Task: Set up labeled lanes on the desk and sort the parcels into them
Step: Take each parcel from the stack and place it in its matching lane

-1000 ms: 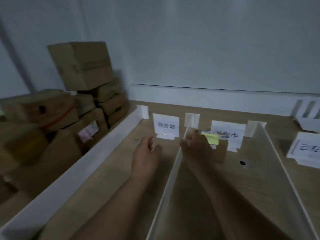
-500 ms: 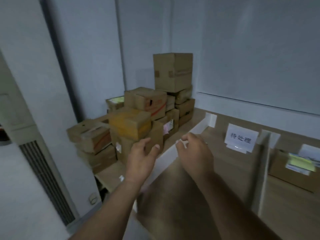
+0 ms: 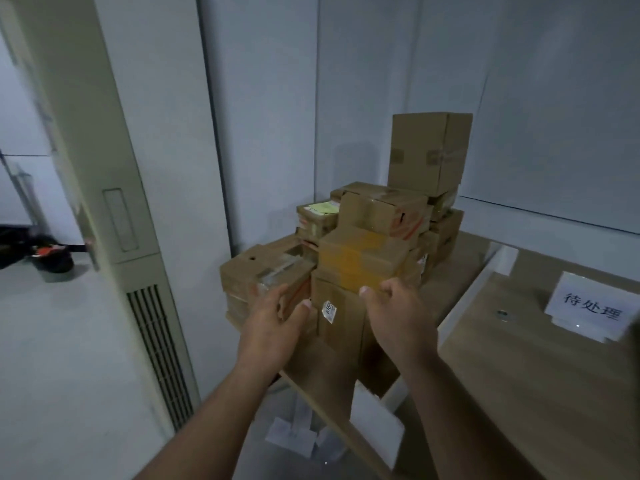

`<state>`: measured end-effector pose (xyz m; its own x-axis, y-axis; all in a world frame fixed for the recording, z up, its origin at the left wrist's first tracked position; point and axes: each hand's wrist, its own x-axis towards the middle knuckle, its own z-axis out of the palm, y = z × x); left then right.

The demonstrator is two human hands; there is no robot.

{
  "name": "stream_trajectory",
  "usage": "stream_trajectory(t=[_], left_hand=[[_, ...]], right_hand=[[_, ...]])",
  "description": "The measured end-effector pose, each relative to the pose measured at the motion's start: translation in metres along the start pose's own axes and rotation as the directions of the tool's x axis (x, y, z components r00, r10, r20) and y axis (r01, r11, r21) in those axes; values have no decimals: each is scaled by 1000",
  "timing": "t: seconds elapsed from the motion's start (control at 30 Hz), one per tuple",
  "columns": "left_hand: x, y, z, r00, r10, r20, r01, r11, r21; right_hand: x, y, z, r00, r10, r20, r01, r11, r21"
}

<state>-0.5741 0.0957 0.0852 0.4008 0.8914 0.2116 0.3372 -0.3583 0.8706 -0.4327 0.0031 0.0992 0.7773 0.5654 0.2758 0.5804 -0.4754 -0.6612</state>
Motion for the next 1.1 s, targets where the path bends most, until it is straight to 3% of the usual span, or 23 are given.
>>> stream_trajectory(t=[0.2, 0.4, 0.67, 0.77, 0.9, 1.1], left_hand=[[46, -5, 13, 995, 58, 78, -57, 998, -22], [109, 4, 37, 986, 68, 150, -78, 995, 58], [183, 26, 67, 958, 90, 273, -129, 984, 126], [202, 28, 84, 956, 84, 280, -106, 992, 65], [215, 23, 98, 933, -4, 360, -19, 998, 61], [228, 16, 90, 928, 32, 371, -62, 996, 68]], right_hand=[[36, 2, 4, 993, 114, 8, -114, 993, 2], [91, 8, 17, 974, 226, -25, -223, 972, 73], [153, 15, 30, 955, 292, -42, -291, 956, 41], [167, 23, 30, 940, 340, 4, -340, 940, 38], [172, 27, 35, 886, 459, 61, -463, 880, 105], [164, 19, 41, 847, 531, 22, -521, 821, 232]])
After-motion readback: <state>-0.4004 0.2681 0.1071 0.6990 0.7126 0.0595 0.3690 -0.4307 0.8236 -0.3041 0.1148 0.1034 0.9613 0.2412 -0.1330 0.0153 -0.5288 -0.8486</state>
